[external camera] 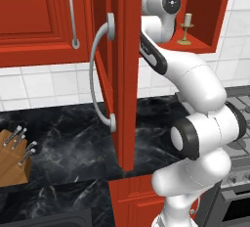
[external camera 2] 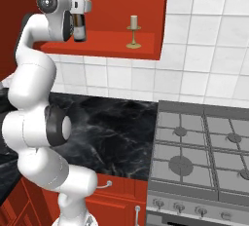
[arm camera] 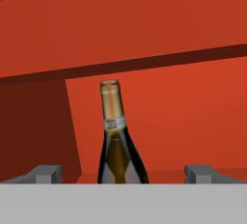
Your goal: Get the candle and the wine from the cabinet and move them to the dining counter.
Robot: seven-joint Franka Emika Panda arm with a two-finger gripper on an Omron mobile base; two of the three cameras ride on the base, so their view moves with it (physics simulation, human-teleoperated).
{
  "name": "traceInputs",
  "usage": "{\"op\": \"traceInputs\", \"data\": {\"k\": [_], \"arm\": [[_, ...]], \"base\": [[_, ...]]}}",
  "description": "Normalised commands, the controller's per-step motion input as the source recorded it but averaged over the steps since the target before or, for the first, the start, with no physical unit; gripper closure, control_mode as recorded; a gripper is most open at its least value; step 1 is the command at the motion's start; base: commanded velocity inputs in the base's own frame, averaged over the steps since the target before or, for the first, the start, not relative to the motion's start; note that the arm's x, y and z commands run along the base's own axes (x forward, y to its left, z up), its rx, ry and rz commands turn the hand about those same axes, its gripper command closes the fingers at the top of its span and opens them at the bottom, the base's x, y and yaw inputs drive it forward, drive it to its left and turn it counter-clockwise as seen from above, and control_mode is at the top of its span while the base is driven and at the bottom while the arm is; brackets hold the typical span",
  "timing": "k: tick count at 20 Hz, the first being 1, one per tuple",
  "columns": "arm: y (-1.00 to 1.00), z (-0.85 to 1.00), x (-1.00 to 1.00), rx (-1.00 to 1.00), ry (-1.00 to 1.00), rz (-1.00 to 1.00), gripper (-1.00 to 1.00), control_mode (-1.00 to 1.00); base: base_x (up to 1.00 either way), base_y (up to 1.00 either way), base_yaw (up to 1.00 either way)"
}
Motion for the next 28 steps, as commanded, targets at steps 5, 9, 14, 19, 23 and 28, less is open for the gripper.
{"op": "traceInputs", "data": {"k": [5, 9, 14, 19, 23, 28], "arm": [[0.12, -0.01, 0.01, -0.03, -0.06, 0.0, -1.0, -1.0], [0.06, -0.09, 0.0, -0.02, -0.16, 0.0, -1.0, -1.0], [0.0, 0.0, 0.03, 0.0, -0.12, 0.0, -1.0, -1.0], [0.0, 0.0, 0.16, 0.0, -0.05, 0.0, -1.0, -1.0], [0.0, 0.04, 0.24, 0.0, 0.0, 0.0, -1.0, -1.0], [0.0, 0.03, 0.26, 0.0, 0.01, 0.0, -1.0, -1.0]], "base": [[0.0, 0.0, 0.0], [0.0, 0.0, 0.0], [0.0, 0.0, 0.0], [0.0, 0.0, 0.0], [0.0, 0.0, 0.0], [0.0, 0.0, 0.0]]}}
